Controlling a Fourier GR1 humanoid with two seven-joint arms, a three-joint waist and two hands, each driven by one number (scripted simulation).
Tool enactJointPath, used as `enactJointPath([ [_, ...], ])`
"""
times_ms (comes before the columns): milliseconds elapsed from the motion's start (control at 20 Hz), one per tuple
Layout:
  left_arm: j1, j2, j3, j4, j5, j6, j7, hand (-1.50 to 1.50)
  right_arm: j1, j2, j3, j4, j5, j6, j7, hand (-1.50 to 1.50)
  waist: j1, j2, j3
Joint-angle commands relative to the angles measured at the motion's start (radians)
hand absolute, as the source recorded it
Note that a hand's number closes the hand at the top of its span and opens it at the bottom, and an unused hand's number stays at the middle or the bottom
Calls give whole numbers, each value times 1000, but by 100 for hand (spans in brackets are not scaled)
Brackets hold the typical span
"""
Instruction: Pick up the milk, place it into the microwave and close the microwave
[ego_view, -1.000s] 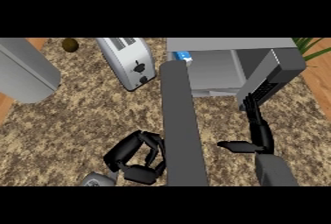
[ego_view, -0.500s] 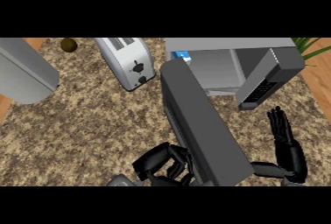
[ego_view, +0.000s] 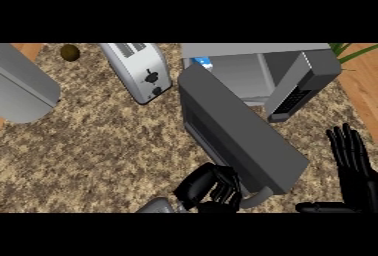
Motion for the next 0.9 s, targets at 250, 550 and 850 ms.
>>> enactJointPath([
  [250, -111, -15, -103, 31, 225, 255, -84, 150, 23, -73, -2, -170, -121, 118, 110, -150, -63, 12, -4],
  [550, -245, -15, -75, 69, 326, 309, -121, 150, -15, -116, 42, -209, -155, 194, 156, -150, -96, 28, -4],
  [850, -359, -15, -33, 115, 433, 382, -80, 150, -4, -148, 38, -283, -213, 226, 201, -150, -157, 30, -3],
])
